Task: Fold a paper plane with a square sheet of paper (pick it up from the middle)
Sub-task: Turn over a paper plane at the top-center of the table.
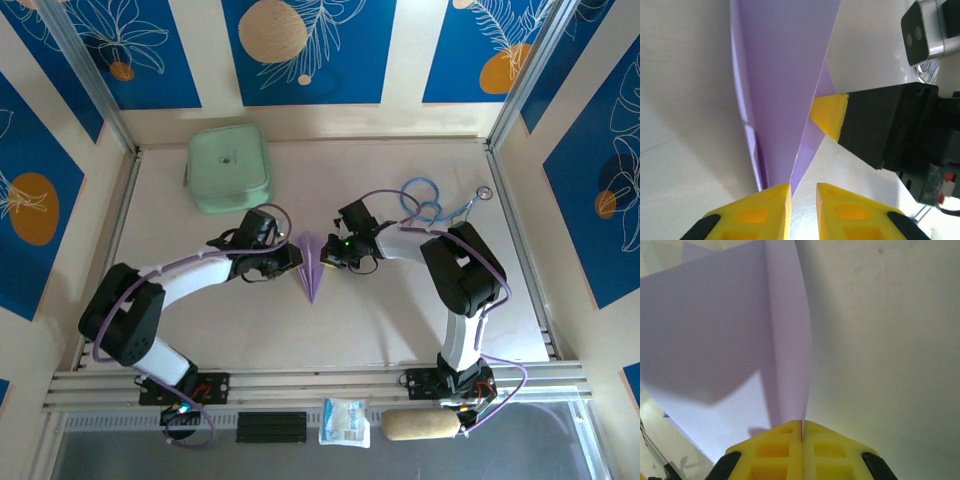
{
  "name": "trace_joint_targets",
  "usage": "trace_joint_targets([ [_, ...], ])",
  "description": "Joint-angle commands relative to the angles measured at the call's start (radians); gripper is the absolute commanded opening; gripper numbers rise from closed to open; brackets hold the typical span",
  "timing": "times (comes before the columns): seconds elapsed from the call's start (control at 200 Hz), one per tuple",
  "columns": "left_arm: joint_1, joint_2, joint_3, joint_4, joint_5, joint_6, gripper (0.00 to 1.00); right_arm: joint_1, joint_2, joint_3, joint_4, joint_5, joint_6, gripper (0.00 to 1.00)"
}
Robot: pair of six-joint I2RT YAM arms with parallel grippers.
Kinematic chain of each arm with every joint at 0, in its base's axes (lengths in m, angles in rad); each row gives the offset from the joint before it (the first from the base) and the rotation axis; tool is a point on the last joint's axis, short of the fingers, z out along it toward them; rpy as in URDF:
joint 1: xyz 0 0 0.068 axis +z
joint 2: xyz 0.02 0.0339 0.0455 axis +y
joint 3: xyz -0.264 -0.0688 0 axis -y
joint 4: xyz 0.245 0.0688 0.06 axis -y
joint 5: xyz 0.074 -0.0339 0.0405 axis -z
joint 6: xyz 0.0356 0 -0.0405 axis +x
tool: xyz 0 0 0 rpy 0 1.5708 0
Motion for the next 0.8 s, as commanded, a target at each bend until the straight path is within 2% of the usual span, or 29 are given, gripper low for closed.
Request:
trace_joint_targets([
  [0.0,-0.011,0.047,0.054,-0.022,0.001,0.004,0.21,0.008,0.01,0.024,-0.024,-0.01,-0.011,0.02],
  [0.175,-0.018,0.095,0.084,-0.075,-0.045,0.017,0.22,0.009,0.008,0.024,-0.027,-0.007,-0.012,0.02],
  [0.355,-0.019,0.108,0.087,-0.108,-0.089,0.031,0.27,0.007,0.008,0.02,-0.026,-0.007,-0.012,0.02],
  [0.795,-0.042,0.131,0.092,-0.154,-0.046,0.039,0.33,0.007,0.014,0.021,-0.026,-0.008,-0.01,0.02],
])
